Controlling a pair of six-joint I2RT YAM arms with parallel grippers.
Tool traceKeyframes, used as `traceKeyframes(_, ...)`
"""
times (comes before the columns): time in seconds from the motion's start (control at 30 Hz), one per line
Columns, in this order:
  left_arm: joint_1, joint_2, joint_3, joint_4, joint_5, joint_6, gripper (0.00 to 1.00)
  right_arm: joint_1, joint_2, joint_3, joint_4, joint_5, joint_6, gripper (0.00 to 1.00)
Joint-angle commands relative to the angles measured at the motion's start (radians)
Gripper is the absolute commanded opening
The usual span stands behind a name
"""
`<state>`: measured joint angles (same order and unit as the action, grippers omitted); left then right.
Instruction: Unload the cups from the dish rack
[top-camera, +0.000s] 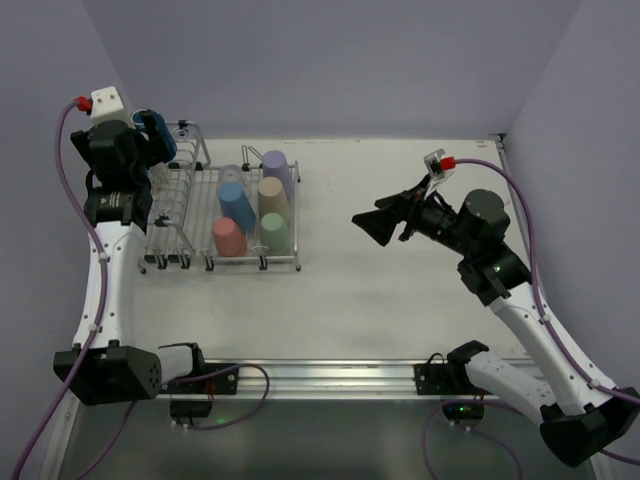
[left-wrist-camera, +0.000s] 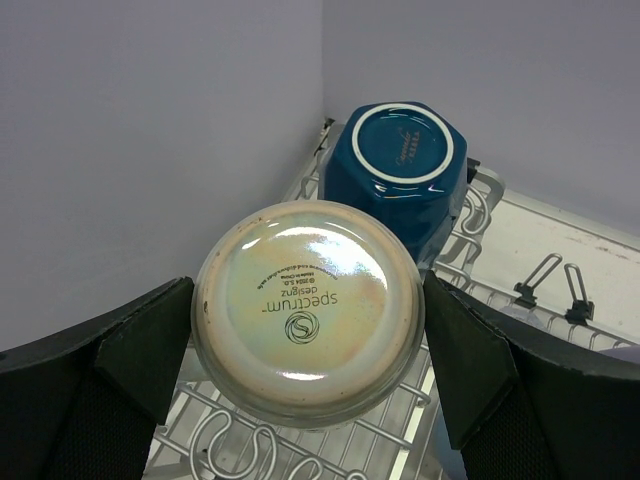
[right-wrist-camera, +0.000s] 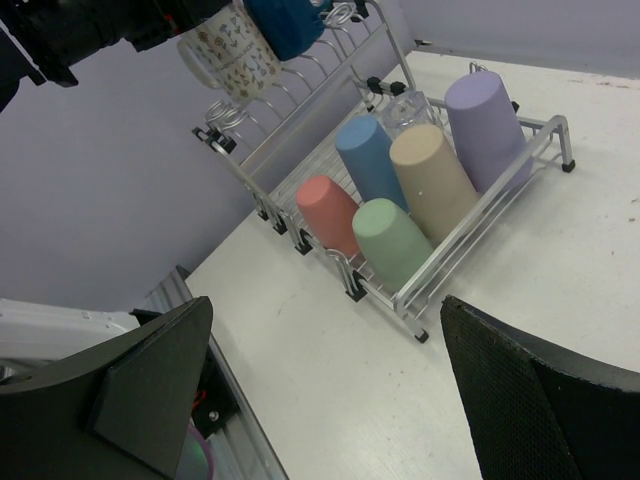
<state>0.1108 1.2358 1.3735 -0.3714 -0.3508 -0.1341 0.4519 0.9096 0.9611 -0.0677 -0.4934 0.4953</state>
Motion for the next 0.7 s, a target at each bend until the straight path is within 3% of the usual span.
traceKeyframes(0.0, 0.007, 0.004, -0.060, -0.083, -0.028, 0.024, 1.00, 0.007, 0.002, 0.045, 0.009, -0.013, -0.014, 0.99)
traceKeyframes(0.53, 0.006, 0.022, -0.103, 0.002, -0.039, 0.025, 1.00, 0.013, -0.003, 0.050, -0.001, -0.001, -0.023, 0.99)
traceKeyframes(0.63, 0.006, 0.011, -0.117, 0.000, -0.040, 0.021, 0.92, 0.014, -0.002, 0.053, -0.004, 0.001, -0.023, 0.99)
traceKeyframes(0.67, 0.006, 0.004, -0.119, 0.000, -0.045, 0.021, 0.83, 0.013, -0.002, 0.054, -0.004, 0.000, -0.021, 0.99)
